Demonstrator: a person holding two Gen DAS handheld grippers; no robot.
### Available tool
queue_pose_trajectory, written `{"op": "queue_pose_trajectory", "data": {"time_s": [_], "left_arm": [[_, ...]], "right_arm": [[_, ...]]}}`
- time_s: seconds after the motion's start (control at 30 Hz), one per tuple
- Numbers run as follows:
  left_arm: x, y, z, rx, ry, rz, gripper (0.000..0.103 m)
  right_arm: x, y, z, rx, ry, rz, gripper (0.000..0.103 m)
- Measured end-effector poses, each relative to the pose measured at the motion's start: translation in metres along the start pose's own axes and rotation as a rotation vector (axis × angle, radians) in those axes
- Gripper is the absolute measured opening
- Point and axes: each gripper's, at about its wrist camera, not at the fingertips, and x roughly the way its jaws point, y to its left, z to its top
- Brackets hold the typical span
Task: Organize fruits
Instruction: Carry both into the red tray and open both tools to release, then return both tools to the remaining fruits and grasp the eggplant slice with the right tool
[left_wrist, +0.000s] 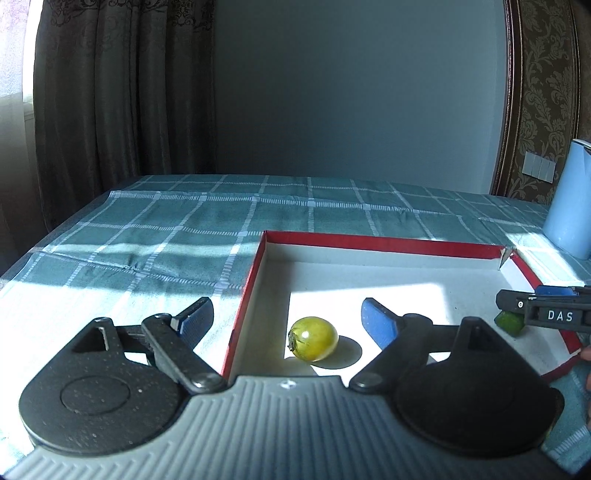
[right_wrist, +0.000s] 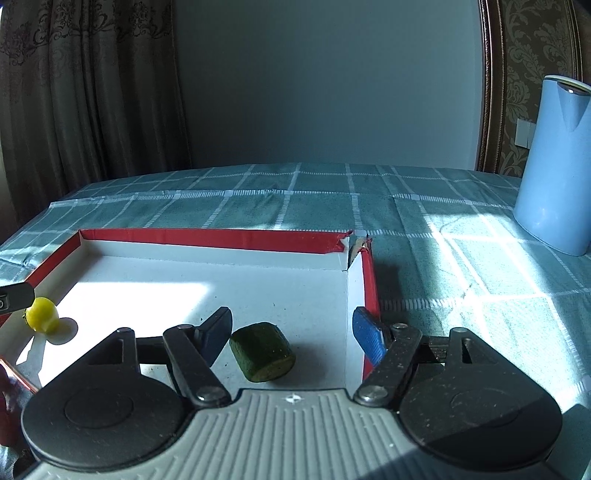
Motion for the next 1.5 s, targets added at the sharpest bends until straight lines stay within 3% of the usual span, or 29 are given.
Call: {"op": "queue_pose_trajectory", "data": {"time_s": [0.23,0.77,1.17,1.37,1.5], "left_arm": [[-0.025,0.016,-0.013,-0.035,-0.023,0.011,0.089],[-0.057,0.010,-0.044,0.075,-0.032,0.024,0.099],[-0.050,0.008,-0.053,0.099,0.050,0.037,0.100],[-0.049,0.013,-0.055,0.069,0.080,0.018,0.100],[-0.053,0.017,-0.056,0.050,0.080,-0.014,0.093]], "right_arm": [[-0.013,-0.011,-0.001,0.069,-0.016,0.045,0.072],[-0.055,-0.015,-0.023,0.113,-0.053,0.118,0.074],[-0.084,-0.013,-0.042,0.125,-0.080,0.162,0.079],[-0.090,-0.003,-0.049,0.049,-0.089,0.150,0.079],[-0.092,0.009,-0.052,-0.025,-0.107,0.131,0.079]]}}
